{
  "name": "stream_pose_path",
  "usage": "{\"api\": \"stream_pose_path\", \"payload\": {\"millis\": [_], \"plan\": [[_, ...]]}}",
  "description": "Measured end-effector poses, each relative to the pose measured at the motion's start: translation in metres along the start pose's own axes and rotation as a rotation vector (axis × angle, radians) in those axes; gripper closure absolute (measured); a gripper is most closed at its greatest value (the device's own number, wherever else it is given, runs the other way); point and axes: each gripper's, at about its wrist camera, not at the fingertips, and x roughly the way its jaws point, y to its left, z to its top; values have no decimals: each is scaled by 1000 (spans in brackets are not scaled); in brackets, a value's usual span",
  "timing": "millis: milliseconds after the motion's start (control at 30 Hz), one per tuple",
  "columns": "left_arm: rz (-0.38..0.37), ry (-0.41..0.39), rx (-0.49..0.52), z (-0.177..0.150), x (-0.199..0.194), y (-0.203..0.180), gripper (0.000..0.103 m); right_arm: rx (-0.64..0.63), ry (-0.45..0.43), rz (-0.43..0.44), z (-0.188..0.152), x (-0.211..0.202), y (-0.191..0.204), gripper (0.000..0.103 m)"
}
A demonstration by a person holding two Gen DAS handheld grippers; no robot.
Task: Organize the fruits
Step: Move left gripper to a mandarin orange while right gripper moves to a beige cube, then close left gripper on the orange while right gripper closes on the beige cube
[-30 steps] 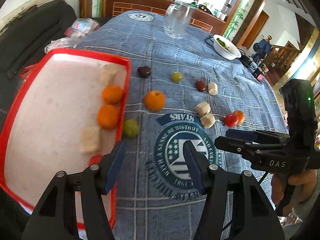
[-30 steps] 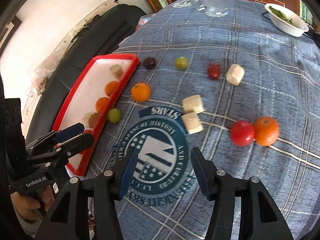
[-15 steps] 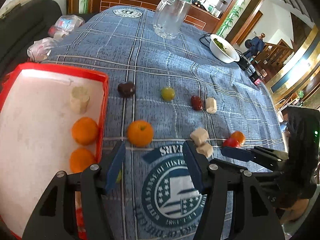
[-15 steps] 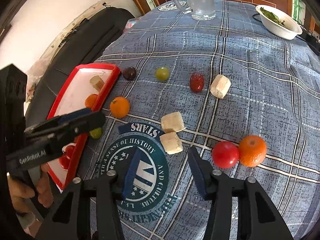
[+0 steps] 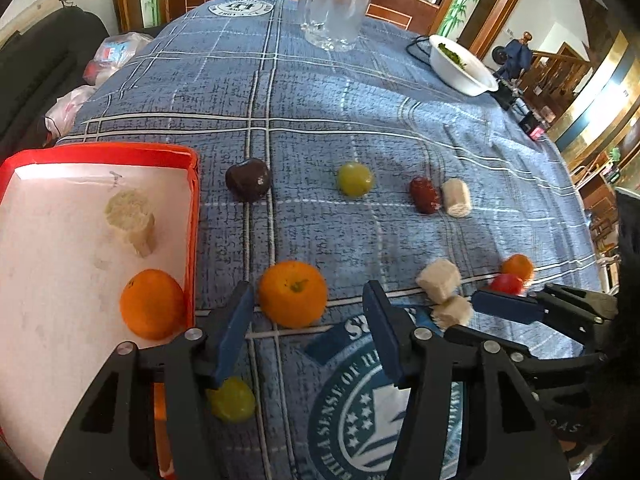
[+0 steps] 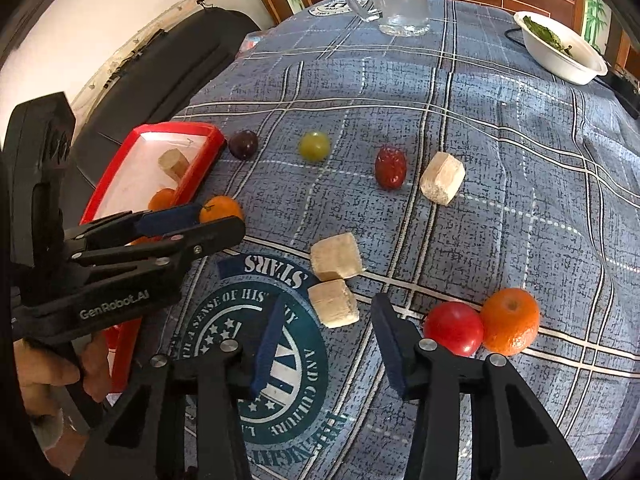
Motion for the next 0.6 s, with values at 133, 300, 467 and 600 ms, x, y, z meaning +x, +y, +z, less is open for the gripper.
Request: {"api": "stream_pose_path", "payload": {"millis": [133, 300, 467, 600], "plan": [[11, 17, 3, 3, 8, 3, 61, -7, 15, -14, 4, 7, 0, 62], [33, 18, 21, 3, 12, 3, 70, -14, 22, -52, 5, 15, 0, 74], [32, 14, 28, 0, 9, 1, 71, -38, 13, -53, 4, 14, 6, 82], [22, -1, 3, -4, -1, 1, 71, -39, 10, -30, 0, 8, 9, 82]]}}
